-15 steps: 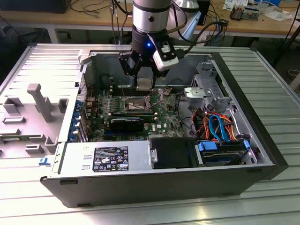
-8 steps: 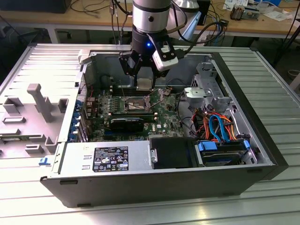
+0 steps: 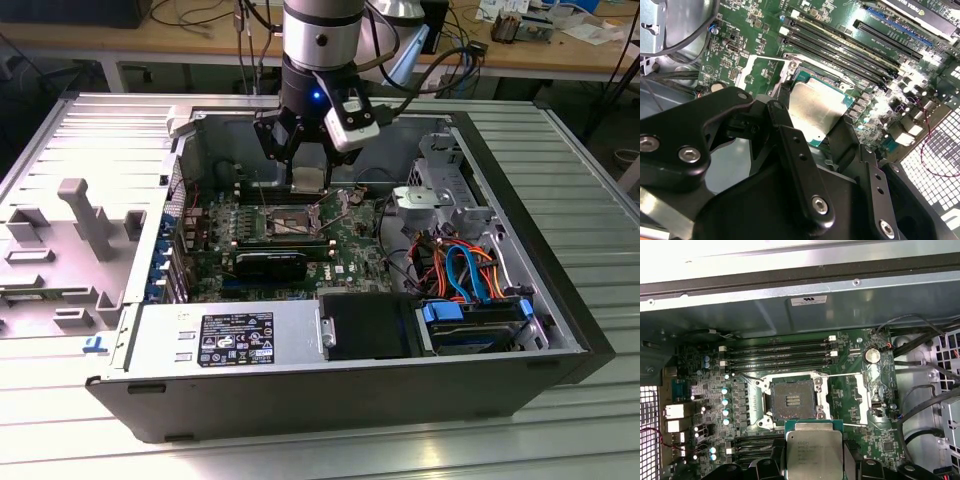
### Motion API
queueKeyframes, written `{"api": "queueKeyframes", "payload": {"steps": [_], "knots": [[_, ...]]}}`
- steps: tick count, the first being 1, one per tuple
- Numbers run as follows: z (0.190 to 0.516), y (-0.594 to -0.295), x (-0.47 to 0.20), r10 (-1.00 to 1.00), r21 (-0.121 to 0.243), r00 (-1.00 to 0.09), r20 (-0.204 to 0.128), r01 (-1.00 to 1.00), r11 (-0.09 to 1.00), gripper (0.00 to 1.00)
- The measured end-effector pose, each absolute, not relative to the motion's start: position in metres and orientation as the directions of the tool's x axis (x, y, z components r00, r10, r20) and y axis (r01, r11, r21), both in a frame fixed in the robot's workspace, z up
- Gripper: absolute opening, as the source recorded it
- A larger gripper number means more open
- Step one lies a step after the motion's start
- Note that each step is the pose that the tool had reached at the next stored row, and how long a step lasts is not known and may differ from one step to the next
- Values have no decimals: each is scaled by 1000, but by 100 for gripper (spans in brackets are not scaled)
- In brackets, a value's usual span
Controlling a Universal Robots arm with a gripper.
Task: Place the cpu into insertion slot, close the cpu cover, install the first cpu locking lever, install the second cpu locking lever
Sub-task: 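Place the cpu into insertion slot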
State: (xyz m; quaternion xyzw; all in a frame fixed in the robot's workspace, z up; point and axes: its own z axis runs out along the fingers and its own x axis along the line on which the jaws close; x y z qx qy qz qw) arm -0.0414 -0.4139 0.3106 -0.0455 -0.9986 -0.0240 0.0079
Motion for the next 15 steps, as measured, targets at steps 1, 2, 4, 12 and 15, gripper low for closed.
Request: {"api": "queueKeyframes", "payload": {"steps": [1, 2, 4, 12, 15], "knots": [[311, -414, -41, 94, 47, -995, 18, 94, 994, 55], [311, -414, -41, 96, 47, -995, 18, 97, 994, 55], [311, -414, -41, 101, 47, -995, 18, 102, 994, 55], [311, -414, -41, 123, 47, -992, 18, 123, 991, 55], [311, -414, -41, 134, 47, -991, 18, 135, 990, 55]]}}
